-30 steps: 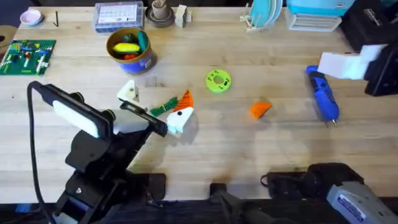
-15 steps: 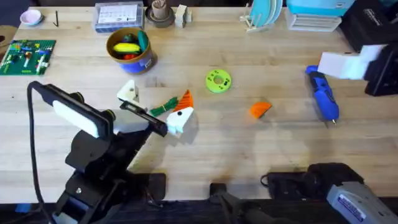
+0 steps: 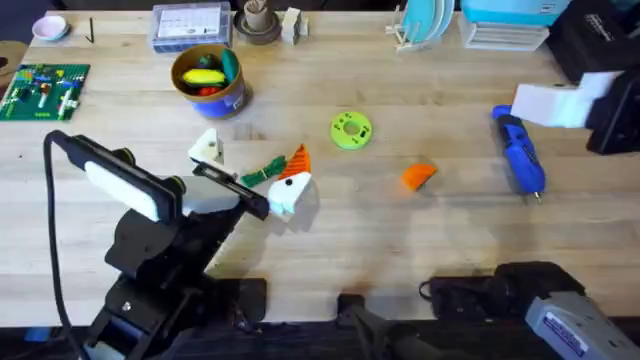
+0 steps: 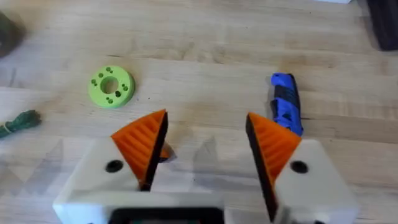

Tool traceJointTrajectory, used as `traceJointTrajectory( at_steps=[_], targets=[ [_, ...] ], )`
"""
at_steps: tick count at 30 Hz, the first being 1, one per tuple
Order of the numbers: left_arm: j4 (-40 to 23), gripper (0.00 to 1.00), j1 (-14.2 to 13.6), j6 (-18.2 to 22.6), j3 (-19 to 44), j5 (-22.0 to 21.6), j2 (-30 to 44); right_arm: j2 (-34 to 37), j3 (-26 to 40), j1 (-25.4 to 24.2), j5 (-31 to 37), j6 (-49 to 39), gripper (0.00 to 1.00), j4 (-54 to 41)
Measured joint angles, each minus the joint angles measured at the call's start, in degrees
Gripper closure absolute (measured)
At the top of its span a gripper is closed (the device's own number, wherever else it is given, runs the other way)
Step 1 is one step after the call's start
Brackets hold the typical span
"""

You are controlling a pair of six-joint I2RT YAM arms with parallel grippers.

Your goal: Pick up the gripper from the table and insert it into the empty holder that is missing its gripper. Then pick up a screw, insert it into the mounting hole, and use the screwdriver to tighten it. Finally, clean up the table by picking up the vegetable and placing it into the bucket.

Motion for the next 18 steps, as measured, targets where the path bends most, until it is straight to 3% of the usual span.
traceJointTrajectory(
  at_steps=[18],
  targets=[
    [0.07,0.008,0.0,-0.01,0.01,0.53,-0.01,-0.01,0.0,0.0,0.0,0.0,0.179,0.02]
  ],
)
